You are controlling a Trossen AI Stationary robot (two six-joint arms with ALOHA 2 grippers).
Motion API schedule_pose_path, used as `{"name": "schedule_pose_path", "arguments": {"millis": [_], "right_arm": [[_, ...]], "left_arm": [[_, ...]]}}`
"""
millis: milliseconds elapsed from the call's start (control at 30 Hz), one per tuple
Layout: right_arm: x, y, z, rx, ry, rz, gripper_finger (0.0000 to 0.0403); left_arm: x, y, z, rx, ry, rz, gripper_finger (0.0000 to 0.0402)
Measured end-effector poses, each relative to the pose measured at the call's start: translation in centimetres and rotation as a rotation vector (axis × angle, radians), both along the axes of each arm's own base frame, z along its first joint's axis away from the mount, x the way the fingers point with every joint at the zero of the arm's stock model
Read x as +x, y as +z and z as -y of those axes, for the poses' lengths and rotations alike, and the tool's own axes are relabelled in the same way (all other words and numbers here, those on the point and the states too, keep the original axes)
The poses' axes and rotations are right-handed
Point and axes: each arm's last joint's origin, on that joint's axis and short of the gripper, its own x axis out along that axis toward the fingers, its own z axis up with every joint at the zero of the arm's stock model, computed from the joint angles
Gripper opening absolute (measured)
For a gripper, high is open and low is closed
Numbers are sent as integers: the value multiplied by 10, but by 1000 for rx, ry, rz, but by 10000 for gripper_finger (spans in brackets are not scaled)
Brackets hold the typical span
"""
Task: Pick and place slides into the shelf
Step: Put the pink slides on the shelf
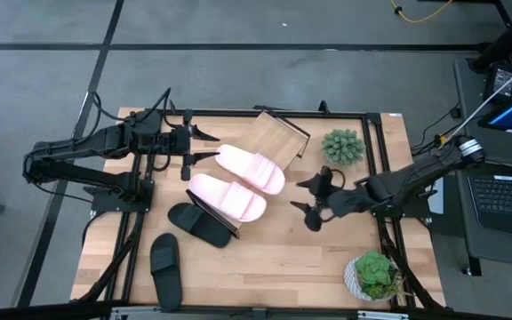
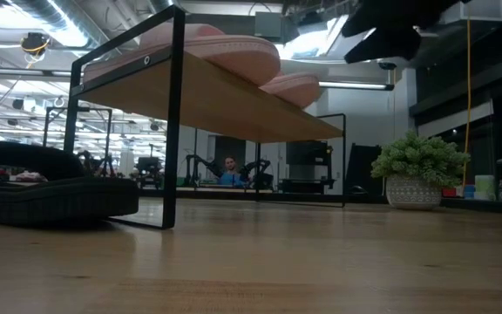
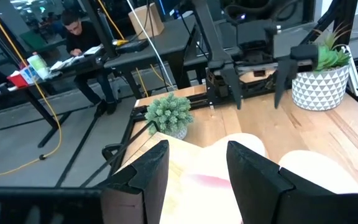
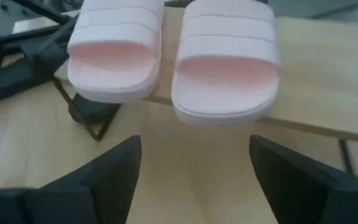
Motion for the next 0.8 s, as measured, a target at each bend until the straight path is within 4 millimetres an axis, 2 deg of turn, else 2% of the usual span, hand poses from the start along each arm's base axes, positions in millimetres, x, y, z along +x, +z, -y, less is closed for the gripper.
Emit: {"name": "schedule_pose_path", "arguments": {"millis": [200, 333, 600, 800], "right_arm": [[-19, -6, 10, -81, 42, -10, 297], [-18, -4, 13, -25, 3, 29, 297], [-14, -10, 11, -44, 10, -4, 296], [-9, -17, 9, -206, 100, -80, 266]], "left_arm": [[0, 0, 0, -4, 13, 3, 153], [0, 0, 0, -4, 14, 3, 153], [0, -1, 0, -2, 13, -12, 153], [0, -1, 0, -6, 14, -12, 153]]}}
